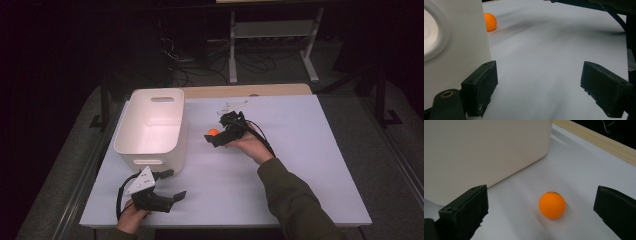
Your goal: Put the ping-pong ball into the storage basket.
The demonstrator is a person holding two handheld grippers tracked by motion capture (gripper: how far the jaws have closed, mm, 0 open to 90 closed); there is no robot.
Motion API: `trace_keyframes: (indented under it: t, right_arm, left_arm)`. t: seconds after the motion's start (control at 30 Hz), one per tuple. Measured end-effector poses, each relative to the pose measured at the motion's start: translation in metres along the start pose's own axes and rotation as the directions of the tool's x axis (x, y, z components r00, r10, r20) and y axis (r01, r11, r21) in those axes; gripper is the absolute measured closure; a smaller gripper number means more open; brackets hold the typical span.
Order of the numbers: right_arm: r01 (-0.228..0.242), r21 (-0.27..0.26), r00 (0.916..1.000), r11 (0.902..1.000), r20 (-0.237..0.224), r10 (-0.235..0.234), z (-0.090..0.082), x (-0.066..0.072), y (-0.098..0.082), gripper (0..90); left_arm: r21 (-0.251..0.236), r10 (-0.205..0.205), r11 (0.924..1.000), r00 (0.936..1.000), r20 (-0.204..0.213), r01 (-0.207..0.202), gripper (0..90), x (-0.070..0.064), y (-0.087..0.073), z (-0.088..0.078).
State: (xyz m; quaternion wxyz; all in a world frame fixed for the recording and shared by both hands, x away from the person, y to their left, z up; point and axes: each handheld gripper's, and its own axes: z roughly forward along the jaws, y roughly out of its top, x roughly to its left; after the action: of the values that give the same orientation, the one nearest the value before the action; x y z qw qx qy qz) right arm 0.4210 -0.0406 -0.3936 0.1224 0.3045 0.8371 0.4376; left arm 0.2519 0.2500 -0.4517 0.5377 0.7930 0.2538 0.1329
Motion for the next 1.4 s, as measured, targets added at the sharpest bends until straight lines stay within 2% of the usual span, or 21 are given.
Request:
trace_keyframes:
  t: [0.4, 0.67, 1.4]
  right_arm:
    - [-0.009, 0.005, 0.9998, 0.9999, 0.019, 0.009, 0.009, -0.006, 0.005, 0.0]
    - [0.002, 0.0, 0.9995, 1.0, 0.031, -0.002, 0.015, -0.006, 0.007, 0.0]
    - [-0.024, 0.004, 0.9987, 0.9997, 0.044, 0.024, 0.036, -0.012, -0.001, 0.0]
  left_arm:
    - [0.003, 0.001, 1.0, 1.0, 0.001, -0.001, 14.1, 0.0, 0.0, 0.0]
    - [0.002, -0.002, 1.0, 1.0, 0.001, 0.001, 14.1, 0.0, 0.0, 0.0]
    - [-0.001, 0.001, 1.0, 1.0, 0.001, -0.001, 14.1, 0.0, 0.0, -0.001]
